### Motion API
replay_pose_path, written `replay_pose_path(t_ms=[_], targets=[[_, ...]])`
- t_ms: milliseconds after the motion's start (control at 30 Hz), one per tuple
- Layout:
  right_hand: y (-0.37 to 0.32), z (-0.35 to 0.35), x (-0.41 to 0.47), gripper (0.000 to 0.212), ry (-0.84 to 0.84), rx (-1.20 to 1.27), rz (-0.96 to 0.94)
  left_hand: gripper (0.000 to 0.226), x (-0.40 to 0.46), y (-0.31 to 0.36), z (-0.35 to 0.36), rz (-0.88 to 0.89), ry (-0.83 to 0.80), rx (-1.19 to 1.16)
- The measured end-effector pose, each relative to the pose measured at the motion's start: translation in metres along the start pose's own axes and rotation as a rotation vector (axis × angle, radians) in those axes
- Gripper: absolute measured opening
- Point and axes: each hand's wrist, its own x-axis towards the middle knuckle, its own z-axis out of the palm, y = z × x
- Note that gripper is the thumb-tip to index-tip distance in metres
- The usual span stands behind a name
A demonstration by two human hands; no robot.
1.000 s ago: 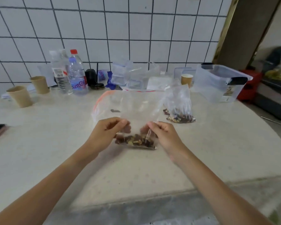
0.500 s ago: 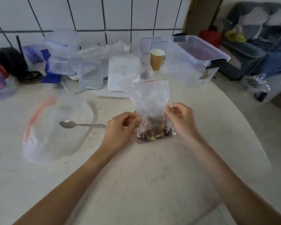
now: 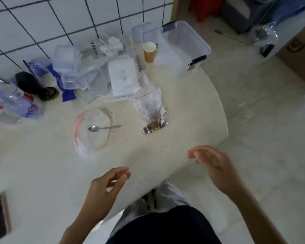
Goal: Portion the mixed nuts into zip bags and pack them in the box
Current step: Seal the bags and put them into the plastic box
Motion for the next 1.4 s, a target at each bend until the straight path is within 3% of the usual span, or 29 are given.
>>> replay_pose_path(t_ms=[333,467,767,900,1167,1400], targets=[[0.074,-0.066,-0.092,0.019,0.398,-0.007,0.220,0.017,0.045,0.029,0.073,0.083,-0.255,0.169],[0.101,-0.112,-0.083,0.019,0.446,-0.017,0.248,0.017,0.081,0.066,0.113,0.129,-0.287,0.211],[0.147,-0.354,-0.041,0.018,0.369,-0.125,0.196,0.018,0.160,0.202,0.322,0.205,-0.341,0.221],[0.160,-0.434,-0.016,0.016,0.309,-0.127,0.193,0.016,0.182,0.248,0.372,0.242,-0.303,0.200],[0.184,-0.510,0.066,0.016,0.178,-0.132,0.159,0.021,0.218,0.271,0.428,0.128,-0.170,0.155],[0.173,-0.560,0.199,0.018,-0.010,-0.144,0.049,0.022,0.295,0.299,0.479,0.075,-0.005,0.052]])
